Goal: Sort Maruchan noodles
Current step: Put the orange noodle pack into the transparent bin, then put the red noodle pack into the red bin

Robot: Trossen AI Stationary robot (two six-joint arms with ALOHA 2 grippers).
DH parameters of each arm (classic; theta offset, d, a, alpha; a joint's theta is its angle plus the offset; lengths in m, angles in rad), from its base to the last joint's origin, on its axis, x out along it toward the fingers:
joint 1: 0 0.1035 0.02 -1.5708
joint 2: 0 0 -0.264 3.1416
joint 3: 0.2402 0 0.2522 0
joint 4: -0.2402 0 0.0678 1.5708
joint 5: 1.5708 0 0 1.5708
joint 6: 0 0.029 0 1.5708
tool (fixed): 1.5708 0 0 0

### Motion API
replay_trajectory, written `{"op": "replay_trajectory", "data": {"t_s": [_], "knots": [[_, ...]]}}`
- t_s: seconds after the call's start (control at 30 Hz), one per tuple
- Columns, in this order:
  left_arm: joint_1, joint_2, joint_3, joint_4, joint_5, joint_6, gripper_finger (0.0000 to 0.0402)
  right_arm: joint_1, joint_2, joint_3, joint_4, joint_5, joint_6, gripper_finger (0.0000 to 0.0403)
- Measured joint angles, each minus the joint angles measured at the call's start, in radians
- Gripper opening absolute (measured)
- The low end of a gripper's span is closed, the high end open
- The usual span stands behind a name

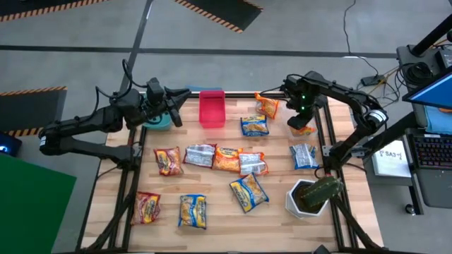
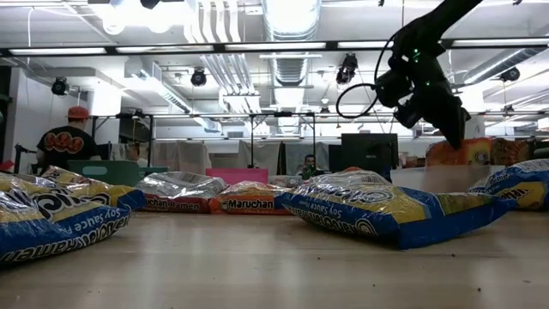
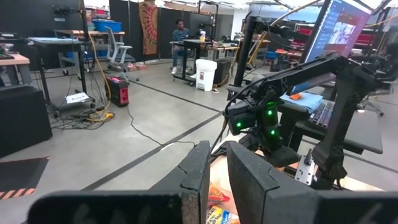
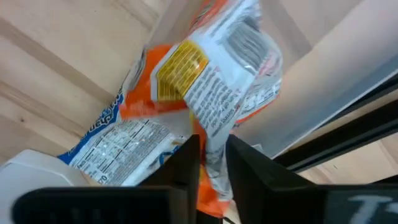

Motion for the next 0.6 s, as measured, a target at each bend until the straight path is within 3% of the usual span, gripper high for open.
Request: {"op": "replay_trajectory", "data": {"t_s": [0.2,0.4,0.6], "knots": [[0.0,0.0,0.0,0.0,0.0,0.0,0.0039,0.014,0.005,0.0,0.005,0.0,-0.03,0.0129],[0.0,0.0,0.0,0.0,0.0,-0.001,0.0039,0.02,0.005,0.0,-0.078,0.004,-0.088,0.013],[0.0,0.004,0.0,0.001,0.001,-0.001,0.0039,0.02,-0.003,0.057,-0.123,0.008,-0.013,0.0141]]}}
